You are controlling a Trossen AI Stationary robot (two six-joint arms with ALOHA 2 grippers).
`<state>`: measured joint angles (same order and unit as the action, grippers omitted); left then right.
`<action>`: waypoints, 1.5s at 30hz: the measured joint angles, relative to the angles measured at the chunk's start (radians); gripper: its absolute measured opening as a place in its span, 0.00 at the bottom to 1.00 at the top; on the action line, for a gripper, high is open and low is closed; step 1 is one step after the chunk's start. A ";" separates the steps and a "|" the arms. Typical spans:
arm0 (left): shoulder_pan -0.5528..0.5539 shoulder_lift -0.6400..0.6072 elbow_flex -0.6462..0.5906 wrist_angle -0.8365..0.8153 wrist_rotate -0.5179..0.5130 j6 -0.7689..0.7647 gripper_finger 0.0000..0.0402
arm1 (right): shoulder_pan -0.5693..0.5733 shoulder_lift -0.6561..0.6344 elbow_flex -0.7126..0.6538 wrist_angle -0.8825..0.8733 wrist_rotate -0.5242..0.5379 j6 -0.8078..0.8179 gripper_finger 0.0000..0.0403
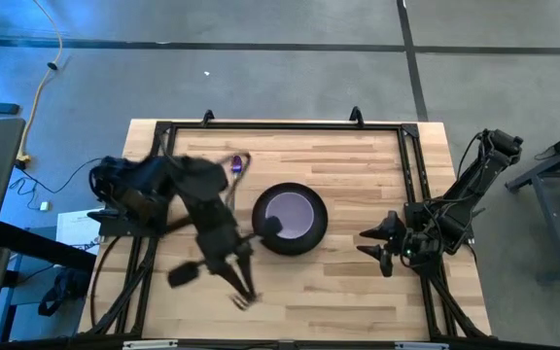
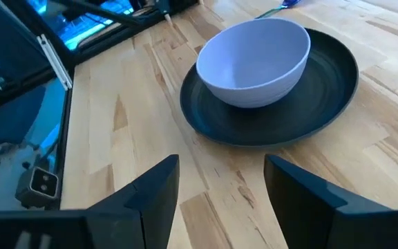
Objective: Set table place
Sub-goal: Move the fork to the left side of the black plate
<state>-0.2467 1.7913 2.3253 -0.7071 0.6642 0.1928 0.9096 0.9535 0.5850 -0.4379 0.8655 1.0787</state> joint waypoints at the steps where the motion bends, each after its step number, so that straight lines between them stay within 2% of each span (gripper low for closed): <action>1: 0.007 -0.013 0.000 0.000 0.027 0.014 0.00 | 0.000 0.000 0.000 0.001 0.007 0.011 0.51; 5: 0.037 -0.057 0.000 0.000 0.174 0.067 0.00 | 0.000 0.000 0.000 0.026 0.060 0.024 0.51; 9: 0.081 -0.094 0.000 -0.041 0.255 0.121 0.00 | -0.015 0.000 0.000 0.057 0.120 0.022 0.51; 13: 0.139 -0.123 0.001 -0.127 0.264 0.185 0.00 | -0.048 0.000 0.000 0.084 0.138 0.020 0.51; 22: 0.275 -0.132 0.000 -0.307 0.287 0.228 0.00 | -0.118 0.000 0.000 0.188 0.139 -0.053 0.51; 25: 0.317 -0.133 0.000 -0.368 0.256 0.230 0.00 | -0.134 0.000 0.000 0.207 0.139 -0.067 0.51; 30: 0.370 -0.140 -0.033 -0.399 0.259 0.230 0.00 | -0.153 0.000 0.000 0.211 0.139 -0.078 0.51; 34: 0.415 -0.160 -0.095 -0.423 0.229 0.221 0.00 | -0.169 0.001 0.000 0.217 0.138 -0.093 0.51; 38: 0.482 -0.193 -0.213 -0.408 0.219 0.191 0.00 | -0.178 0.001 0.000 0.218 0.136 -0.103 0.51; 43: 0.540 -0.277 -0.398 -0.281 0.216 0.124 0.00 | -0.177 0.001 0.000 0.218 0.133 -0.110 0.51; 45: 0.561 -0.323 -0.471 -0.228 0.174 0.089 0.00 | -0.177 0.001 0.000 0.219 0.133 -0.110 0.51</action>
<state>0.3144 1.4681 1.8544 -0.9355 0.8381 0.2818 0.7322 0.9543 0.5846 -0.2187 0.9989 0.9685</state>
